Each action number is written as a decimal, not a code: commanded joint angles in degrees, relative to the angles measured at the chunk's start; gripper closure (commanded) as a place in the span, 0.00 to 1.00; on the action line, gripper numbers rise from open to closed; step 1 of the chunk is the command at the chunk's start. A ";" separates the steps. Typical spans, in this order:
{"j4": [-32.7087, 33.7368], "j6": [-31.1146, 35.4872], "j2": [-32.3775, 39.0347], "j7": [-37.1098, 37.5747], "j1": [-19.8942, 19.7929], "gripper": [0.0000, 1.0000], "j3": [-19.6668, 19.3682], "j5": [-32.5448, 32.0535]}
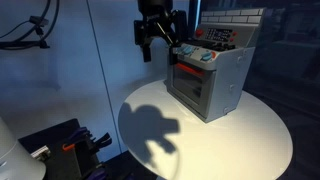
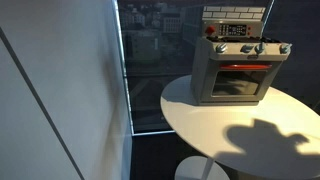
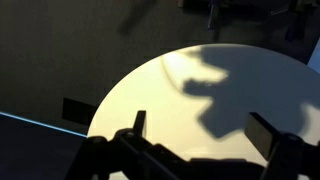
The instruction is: Turn the knob on the far right to the left
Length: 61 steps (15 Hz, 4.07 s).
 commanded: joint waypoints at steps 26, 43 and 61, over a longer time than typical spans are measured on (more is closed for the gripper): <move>5.31 2.25 5.76 2.27 1.05 0.00 0.81 5.59; 12.99 21.40 19.47 12.73 1.18 0.00 3.41 14.78; 10.63 31.45 21.13 11.06 1.41 0.00 4.66 21.73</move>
